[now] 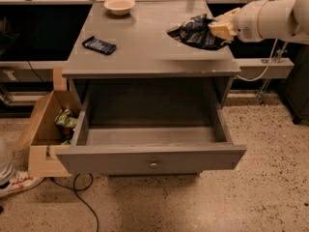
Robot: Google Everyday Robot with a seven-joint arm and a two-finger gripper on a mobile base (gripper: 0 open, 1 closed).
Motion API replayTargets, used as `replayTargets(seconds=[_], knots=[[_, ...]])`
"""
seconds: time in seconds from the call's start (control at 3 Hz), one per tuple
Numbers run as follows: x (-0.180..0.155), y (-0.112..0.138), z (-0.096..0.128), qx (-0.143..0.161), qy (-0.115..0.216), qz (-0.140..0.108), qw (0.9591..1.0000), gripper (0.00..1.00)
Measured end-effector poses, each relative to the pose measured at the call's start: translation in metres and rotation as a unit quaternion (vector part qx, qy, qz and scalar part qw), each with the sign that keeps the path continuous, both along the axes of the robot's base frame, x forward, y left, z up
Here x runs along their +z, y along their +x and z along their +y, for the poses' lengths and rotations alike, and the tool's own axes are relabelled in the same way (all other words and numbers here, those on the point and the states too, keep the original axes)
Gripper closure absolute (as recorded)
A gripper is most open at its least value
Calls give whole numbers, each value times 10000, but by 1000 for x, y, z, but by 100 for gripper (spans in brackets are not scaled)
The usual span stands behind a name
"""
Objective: Place blue chip bag into top drawer
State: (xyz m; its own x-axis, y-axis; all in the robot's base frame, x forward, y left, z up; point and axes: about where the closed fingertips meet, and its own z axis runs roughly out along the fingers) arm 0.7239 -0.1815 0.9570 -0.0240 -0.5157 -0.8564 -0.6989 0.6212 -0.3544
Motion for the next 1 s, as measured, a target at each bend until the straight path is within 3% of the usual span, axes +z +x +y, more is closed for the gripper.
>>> replayTargets(seconds=[0.33,0.67,1.0], knots=[[-5,-44,20,266,-52,112,9996,100],[-35,-76,63,507,-237,617,9965,100],[-36,-76,63,508,-237,617,9965,100]])
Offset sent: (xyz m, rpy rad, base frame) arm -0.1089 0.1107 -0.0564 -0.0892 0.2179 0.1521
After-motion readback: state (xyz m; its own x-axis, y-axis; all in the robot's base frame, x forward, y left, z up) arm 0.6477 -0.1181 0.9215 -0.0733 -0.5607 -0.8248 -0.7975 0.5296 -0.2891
